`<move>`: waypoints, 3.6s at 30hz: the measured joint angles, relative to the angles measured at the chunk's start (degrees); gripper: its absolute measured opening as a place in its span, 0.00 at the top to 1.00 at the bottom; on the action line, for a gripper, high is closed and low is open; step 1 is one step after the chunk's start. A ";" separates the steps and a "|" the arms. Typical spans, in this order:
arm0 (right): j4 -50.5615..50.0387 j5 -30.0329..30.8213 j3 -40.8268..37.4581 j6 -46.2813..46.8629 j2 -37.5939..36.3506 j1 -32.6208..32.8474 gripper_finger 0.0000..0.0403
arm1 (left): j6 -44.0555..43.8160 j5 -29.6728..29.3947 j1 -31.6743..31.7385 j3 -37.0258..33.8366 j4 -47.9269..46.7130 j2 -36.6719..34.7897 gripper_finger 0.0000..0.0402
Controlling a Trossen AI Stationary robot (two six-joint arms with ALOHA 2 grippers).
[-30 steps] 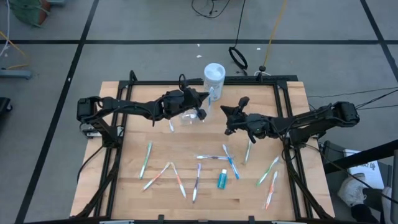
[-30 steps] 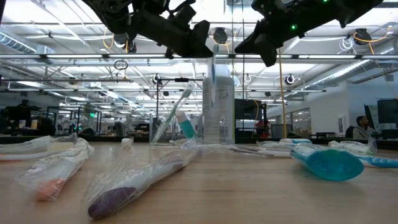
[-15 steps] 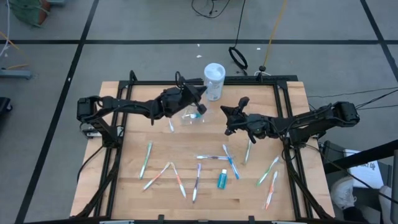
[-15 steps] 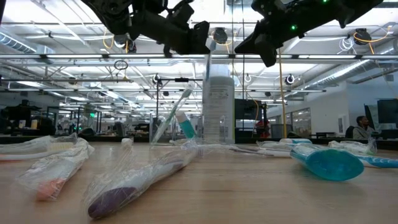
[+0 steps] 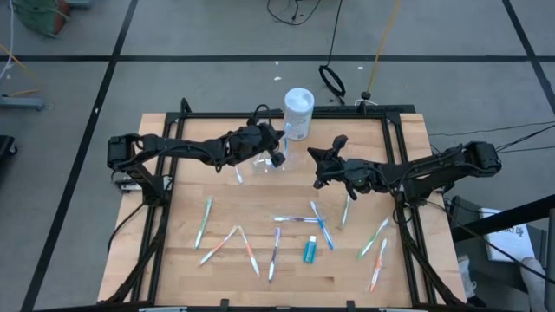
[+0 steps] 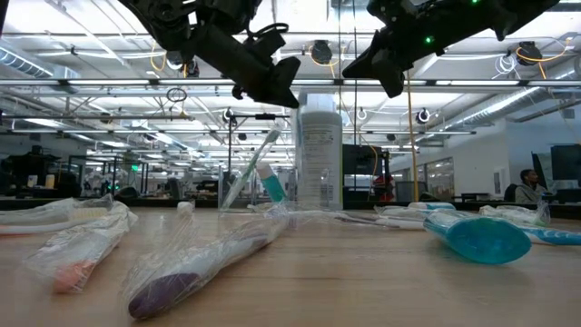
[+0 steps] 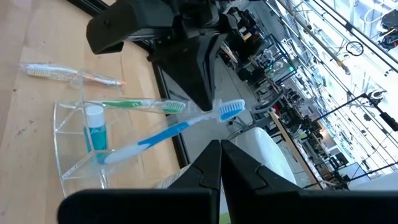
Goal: Pick & Place toothbrushing station
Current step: Put the blue toothbrush into the transparent organizer, then put the orange toothbrush into the transparent organizer
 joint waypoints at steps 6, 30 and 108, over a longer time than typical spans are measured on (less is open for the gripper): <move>0.00 -0.20 0.00 0.03 0.00 0.00 1.00 | 0.14 0.04 -0.65 0.00 -0.39 0.00 0.82; -0.87 -0.24 0.00 0.75 0.00 0.00 1.00 | -3.79 -5.82 -3.86 3.83 -24.15 -0.70 0.52; -2.54 -0.26 0.00 1.36 0.01 -0.02 1.00 | 37.51 3.11 -15.23 -4.99 -48.51 4.35 0.96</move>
